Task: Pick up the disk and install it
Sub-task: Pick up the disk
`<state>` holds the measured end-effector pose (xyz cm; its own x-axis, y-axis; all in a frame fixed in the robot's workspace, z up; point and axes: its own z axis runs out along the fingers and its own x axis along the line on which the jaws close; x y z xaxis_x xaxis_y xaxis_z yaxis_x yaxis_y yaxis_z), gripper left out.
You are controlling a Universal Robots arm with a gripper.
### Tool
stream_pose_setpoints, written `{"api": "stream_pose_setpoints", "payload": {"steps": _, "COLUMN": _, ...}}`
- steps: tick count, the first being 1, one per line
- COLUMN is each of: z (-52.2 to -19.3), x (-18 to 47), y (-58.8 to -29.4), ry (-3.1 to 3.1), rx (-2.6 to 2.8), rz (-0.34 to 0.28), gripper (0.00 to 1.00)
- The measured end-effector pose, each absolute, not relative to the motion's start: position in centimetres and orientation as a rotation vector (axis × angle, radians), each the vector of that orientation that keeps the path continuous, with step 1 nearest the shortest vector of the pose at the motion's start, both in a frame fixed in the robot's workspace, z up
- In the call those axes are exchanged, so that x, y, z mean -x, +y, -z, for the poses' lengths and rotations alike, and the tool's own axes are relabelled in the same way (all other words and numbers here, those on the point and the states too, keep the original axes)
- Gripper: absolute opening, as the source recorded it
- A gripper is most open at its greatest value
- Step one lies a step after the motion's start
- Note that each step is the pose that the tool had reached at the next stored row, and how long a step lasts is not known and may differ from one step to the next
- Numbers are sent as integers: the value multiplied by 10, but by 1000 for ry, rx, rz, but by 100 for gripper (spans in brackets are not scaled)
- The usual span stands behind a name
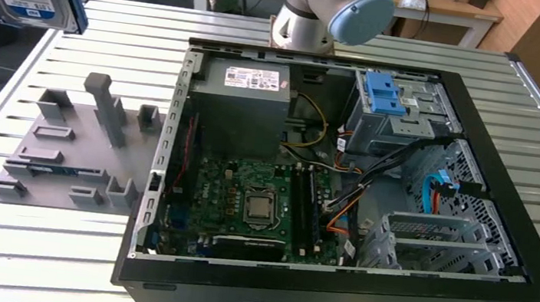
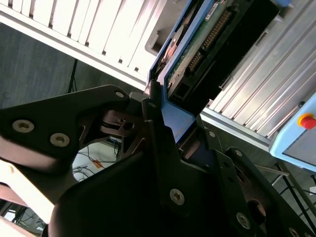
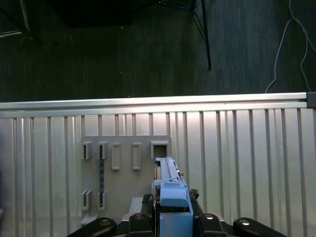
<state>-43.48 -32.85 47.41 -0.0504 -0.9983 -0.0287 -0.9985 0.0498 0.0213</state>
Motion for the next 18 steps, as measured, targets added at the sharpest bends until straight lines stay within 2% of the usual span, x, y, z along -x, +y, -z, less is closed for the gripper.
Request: {"api": "stream_pose_setpoints", "payload": {"steps": 18, "z": -493, "x": 435, "y": -328, "ry": 2272, "rx": 2160, "rz": -55, "gripper": 37}}
